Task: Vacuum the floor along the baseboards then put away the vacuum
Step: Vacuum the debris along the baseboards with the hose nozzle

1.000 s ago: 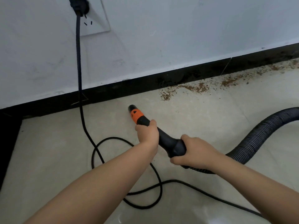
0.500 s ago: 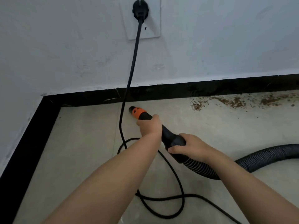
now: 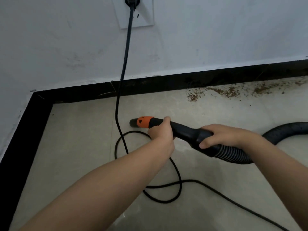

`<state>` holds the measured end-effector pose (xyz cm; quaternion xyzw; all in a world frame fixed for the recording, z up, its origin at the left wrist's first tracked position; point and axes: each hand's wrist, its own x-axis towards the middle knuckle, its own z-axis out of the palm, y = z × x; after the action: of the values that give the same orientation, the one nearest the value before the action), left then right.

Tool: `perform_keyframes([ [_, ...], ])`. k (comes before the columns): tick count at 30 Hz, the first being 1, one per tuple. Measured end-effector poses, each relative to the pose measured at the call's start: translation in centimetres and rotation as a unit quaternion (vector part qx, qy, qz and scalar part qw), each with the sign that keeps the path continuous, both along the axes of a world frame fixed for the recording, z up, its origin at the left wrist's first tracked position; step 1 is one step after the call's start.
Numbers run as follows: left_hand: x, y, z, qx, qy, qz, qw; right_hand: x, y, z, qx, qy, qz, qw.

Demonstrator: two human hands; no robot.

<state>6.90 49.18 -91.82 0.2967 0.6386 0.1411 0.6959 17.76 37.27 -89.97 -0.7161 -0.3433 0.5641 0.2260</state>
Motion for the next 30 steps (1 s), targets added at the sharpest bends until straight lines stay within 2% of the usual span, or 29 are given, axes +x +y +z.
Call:
perform_keyframes([
  [4,0.1,-5.7,1.3,0.018,-0.002,0.006,1.000,2.3,-4.5,0.7,-0.080,0.168,0.008,0.983],
  [6,0.1,-7.4,2.0,0.013,-0.005,0.012,1.000,3.1,-5.7,0.5,-0.101,0.221,0.030,0.970],
  [10,-0.9,-8.7,3.2,-0.007,-0.001,0.061,0.998,3.1,-5.8,-0.5,-0.126,0.262,0.087,0.953],
  [14,-2.6,-7.0,3.3,0.025,0.034,0.118,0.992,1.5,-2.8,-1.0,-0.121,0.285,0.125,0.943],
  [20,-7.1,-2.1,2.0,0.073,0.076,0.141,0.984,-3.5,3.3,-1.9,-0.102,0.246,0.120,0.956],
  [26,-12.3,6.0,0.0,0.122,0.118,0.131,0.977,-11.9,10.6,-2.4,-0.023,0.119,0.086,0.989],
  [30,-14.2,11.9,-1.2,0.137,0.124,0.092,0.978,-15.8,14.8,-2.8,0.040,0.024,0.053,0.997],
])
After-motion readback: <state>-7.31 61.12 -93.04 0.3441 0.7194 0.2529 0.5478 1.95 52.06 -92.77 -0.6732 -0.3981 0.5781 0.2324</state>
